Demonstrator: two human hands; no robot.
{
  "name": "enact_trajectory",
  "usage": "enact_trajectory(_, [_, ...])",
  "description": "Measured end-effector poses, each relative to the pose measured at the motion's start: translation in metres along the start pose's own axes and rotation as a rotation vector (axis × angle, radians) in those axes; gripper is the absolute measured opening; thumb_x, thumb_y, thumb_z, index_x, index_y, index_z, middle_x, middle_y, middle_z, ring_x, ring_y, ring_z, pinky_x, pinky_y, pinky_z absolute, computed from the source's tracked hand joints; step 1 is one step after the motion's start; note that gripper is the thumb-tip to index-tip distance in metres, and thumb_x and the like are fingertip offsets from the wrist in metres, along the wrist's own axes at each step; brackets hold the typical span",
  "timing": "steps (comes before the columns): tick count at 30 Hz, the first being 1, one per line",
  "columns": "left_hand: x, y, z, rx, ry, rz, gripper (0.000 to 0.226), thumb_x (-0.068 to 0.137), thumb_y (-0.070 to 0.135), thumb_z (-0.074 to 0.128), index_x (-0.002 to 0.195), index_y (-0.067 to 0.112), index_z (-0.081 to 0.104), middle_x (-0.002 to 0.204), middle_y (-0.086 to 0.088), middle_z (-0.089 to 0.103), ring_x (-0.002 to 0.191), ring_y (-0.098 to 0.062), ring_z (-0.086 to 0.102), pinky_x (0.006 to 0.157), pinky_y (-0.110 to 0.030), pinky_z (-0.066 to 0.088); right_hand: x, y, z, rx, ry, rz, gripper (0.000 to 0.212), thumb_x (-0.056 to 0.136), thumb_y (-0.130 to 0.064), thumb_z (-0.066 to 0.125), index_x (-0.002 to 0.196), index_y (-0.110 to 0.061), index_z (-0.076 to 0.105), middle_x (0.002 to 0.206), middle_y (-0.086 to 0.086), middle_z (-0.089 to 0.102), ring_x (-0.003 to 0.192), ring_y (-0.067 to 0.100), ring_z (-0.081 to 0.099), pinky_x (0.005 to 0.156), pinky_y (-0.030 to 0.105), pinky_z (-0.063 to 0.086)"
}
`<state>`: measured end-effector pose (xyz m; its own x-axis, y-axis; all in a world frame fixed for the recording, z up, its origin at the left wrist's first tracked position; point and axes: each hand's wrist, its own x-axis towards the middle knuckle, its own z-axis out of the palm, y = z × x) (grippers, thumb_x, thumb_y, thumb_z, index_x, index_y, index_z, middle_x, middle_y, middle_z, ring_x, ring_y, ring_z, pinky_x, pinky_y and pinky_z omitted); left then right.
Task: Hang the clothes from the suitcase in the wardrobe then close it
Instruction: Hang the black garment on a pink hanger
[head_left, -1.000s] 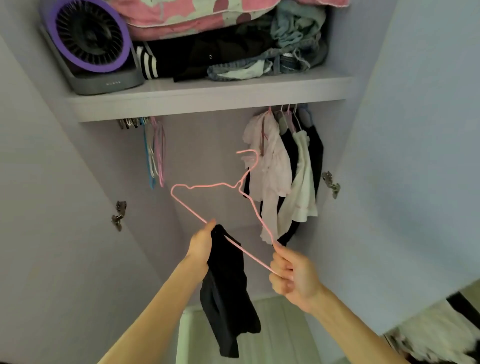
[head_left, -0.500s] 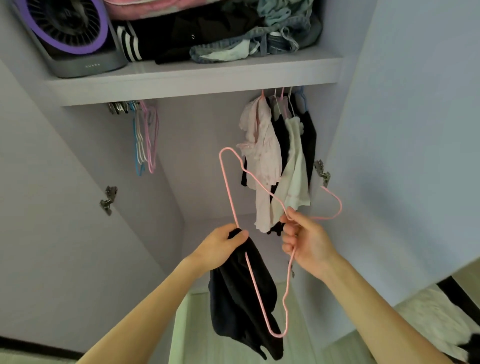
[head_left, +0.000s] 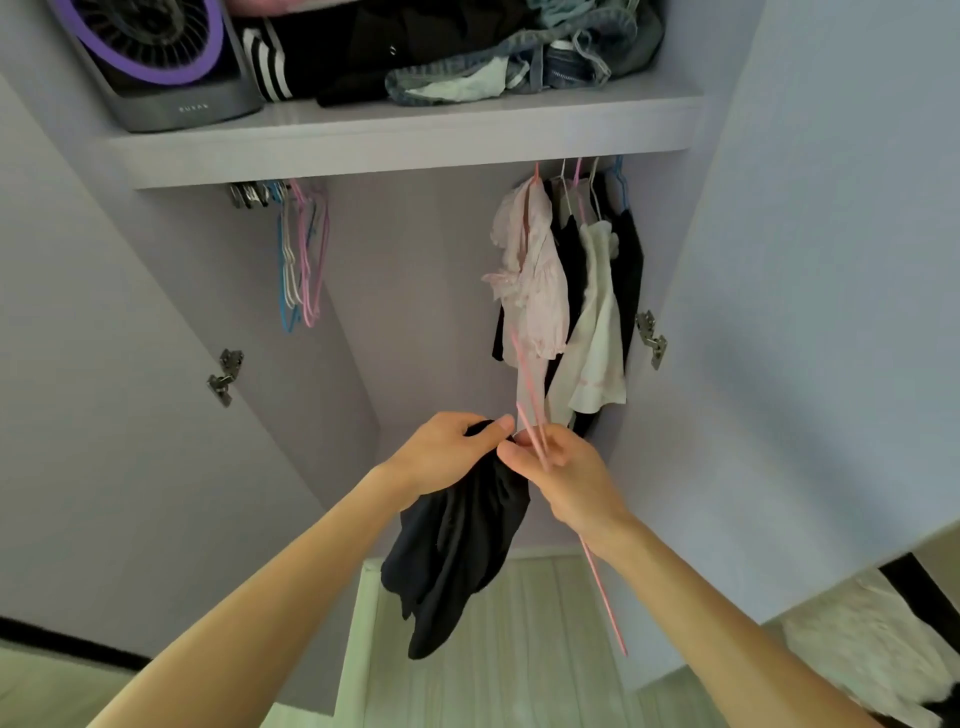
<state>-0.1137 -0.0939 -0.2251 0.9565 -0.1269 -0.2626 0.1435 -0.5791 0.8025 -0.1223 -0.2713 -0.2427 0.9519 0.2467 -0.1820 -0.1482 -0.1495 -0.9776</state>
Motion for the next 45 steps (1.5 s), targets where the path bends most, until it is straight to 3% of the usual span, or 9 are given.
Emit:
enact_trajectory(4, [-0.001,-0.001,-0.006,0.035,0.005,0.0,0.048,0.095,0.06,0.052,0.083,0.018,0.069,0.073,0.002,0.065,0.068,-0.013,0.06,0.07,-0.025,0.045,0.009,0.001,-0.003,-0.043,0.026,0.0,0.008,0.082,-0.012,0.071,0.084,-0.019,0.073,0.079,-0.003,0.073,0.076,0.005,0.067,0.077,0.024,0.05])
enact_trajectory(9, [-0.008,-0.021,-0.02,0.23,0.019,0.001,0.01,0.093,0.043,0.064,0.09,0.034,0.065,0.093,0.017,0.069,0.094,-0.004,0.063,0.087,-0.024,0.048,0.022,-0.012,-0.02,-0.343,0.162,-0.1,0.021,0.077,-0.003,0.062,0.066,-0.022,0.06,0.059,-0.009,0.058,0.052,0.004,0.049,0.055,0.021,0.04])
enact_trajectory(15, [-0.006,-0.025,-0.02,0.216,0.088,-0.018,0.018,0.091,0.044,0.067,0.1,0.029,0.065,0.098,0.006,0.069,0.092,-0.01,0.063,0.073,-0.018,0.045,0.043,-0.048,-0.026,-0.301,0.297,-0.227,0.011,0.081,0.002,0.055,0.08,-0.009,0.055,0.071,0.003,0.055,0.047,0.001,0.043,0.043,0.013,0.037])
enact_trajectory(22, [-0.008,-0.048,-0.039,0.133,-0.016,-0.111,0.032,0.08,0.06,0.074,0.089,0.029,0.074,0.089,0.005,0.073,0.09,-0.013,0.07,0.091,-0.033,0.055,0.058,-0.069,-0.039,-0.379,0.414,-0.303,0.013,0.081,0.0,0.055,0.08,-0.013,0.051,0.074,0.001,0.053,0.06,0.009,0.047,0.055,0.019,0.042])
enact_trajectory(29, [-0.017,-0.02,-0.066,-0.048,-0.236,-0.262,0.051,0.085,0.066,0.062,0.111,0.024,0.076,0.112,0.012,0.073,0.107,-0.004,0.067,0.109,-0.031,0.042,0.056,-0.065,-0.05,-0.344,0.441,-0.247,0.016,0.082,0.002,0.053,0.083,-0.014,0.053,0.076,-0.001,0.053,0.059,0.005,0.047,0.048,0.011,0.04])
enact_trajectory(35, [-0.016,-0.008,-0.071,0.073,-0.351,-0.306,0.072,0.075,0.083,0.057,0.11,0.024,0.077,0.111,0.009,0.075,0.108,-0.012,0.069,0.104,-0.032,0.047,0.052,-0.071,-0.044,-0.3,0.412,-0.285,0.02,0.082,0.003,0.052,0.081,-0.017,0.051,0.073,-0.002,0.05,0.048,-0.006,0.046,0.044,0.01,0.038])
enact_trajectory(40, [-0.003,-0.002,-0.065,0.207,-0.192,-0.271,0.056,0.075,0.061,0.068,0.09,0.006,0.073,0.09,-0.003,0.075,0.083,-0.02,0.072,0.082,-0.03,0.052,0.05,-0.069,-0.034,-0.303,0.386,-0.288,0.016,0.081,0.004,0.052,0.081,-0.012,0.051,0.07,-0.002,0.05,0.045,-0.002,0.043,0.041,0.011,0.036])
enact_trajectory(43, [-0.006,-0.007,-0.068,0.158,-0.348,-0.324,0.035,0.08,0.048,0.07,0.091,0.015,0.076,0.085,0.002,0.07,0.063,-0.017,0.052,0.06,-0.024,0.039,0.051,-0.066,-0.032,-0.286,0.373,-0.291,0.015,0.081,0.004,0.054,0.08,-0.011,0.052,0.068,-0.001,0.051,0.045,0.0,0.042,0.042,0.012,0.037])
enact_trajectory(45, [-0.009,-0.015,-0.068,-0.048,-0.493,-0.337,0.031,0.085,0.038,0.073,0.103,0.014,0.077,0.101,-0.004,0.073,0.073,-0.02,0.057,0.066,-0.027,0.045,0.051,-0.065,-0.031,-0.26,0.369,-0.295,0.018,0.081,0.004,0.054,0.077,-0.013,0.051,0.065,-0.002,0.05,0.044,0.001,0.042,0.042,0.013,0.036])
